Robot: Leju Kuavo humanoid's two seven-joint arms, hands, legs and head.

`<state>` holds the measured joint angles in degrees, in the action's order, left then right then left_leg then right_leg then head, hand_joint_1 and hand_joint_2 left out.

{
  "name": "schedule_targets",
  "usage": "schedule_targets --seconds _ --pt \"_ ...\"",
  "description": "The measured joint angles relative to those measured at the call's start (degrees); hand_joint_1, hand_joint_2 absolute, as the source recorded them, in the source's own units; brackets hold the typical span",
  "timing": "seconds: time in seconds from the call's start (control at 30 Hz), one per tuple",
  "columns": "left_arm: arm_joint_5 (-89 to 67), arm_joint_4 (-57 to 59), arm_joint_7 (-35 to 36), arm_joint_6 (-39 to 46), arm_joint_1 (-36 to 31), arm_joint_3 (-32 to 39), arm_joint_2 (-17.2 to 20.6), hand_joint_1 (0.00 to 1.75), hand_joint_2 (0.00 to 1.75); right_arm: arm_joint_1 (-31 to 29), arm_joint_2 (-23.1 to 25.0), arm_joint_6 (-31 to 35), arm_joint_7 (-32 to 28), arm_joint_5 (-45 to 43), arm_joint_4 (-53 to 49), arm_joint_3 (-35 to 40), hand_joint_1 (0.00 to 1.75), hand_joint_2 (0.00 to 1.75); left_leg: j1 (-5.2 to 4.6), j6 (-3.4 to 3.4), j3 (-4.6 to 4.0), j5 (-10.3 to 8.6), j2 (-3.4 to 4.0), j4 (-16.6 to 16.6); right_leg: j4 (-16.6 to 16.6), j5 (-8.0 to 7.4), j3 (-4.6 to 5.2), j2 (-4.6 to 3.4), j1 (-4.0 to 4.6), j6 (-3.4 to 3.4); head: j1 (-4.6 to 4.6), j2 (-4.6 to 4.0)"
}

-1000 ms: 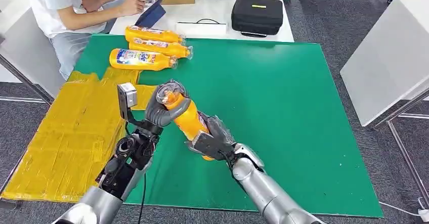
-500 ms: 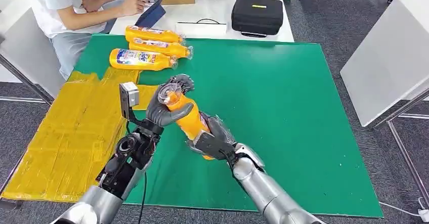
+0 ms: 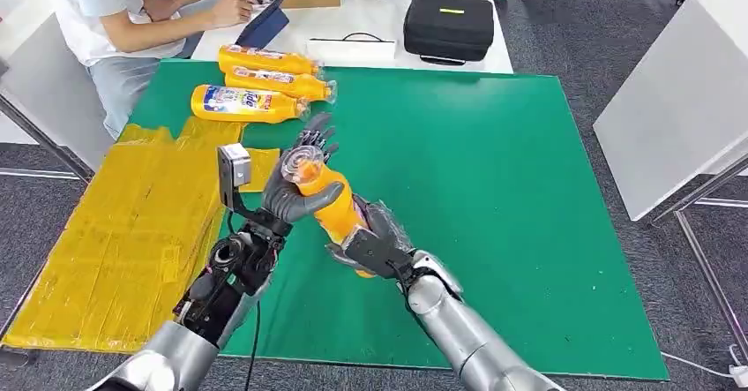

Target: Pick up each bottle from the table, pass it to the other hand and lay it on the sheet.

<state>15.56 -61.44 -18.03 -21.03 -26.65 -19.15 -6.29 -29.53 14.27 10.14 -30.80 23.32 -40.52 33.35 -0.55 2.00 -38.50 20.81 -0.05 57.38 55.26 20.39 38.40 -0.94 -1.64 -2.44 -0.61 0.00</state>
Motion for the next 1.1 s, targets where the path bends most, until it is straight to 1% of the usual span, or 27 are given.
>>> schedule_targets --seconds 0.4,0.63,1.1 --pt "-0.02 1.33 -0.35 -0.02 -0.06 -0.33 -0.74 0.00 1.75 0.24 -0.07 3.45 0.15 -0.37 -0.09 -0.96 1.75 1.75 0.00 0.00 -0.01 0.00 0.00 0.00 0.00 -0.01 0.00 0.00 0.00 -0.01 0.00 0.00" --pt "-0.44 1.33 -0.11 -0.02 0.80 -0.85 -1.20 0.00 1.75 -0.55 -0.09 6.12 0.83 -1.27 -0.33 -3.08 1.75 1.75 0.00 0.00 -0.03 0.00 -0.02 0.00 0.00 -0.01 -0.01 0.00 0.00 -0.01 -0.02 0.00" --pt "-0.72 1.33 -0.13 -0.17 0.99 -0.94 -1.68 0.00 1.75 -0.85 -0.07 6.21 0.92 -1.03 -0.31 -4.09 1.75 1.75 0.00 0.00 -0.03 0.00 -0.05 0.00 0.00 0.00 0.00 0.01 0.00 -0.01 0.00 0.00"
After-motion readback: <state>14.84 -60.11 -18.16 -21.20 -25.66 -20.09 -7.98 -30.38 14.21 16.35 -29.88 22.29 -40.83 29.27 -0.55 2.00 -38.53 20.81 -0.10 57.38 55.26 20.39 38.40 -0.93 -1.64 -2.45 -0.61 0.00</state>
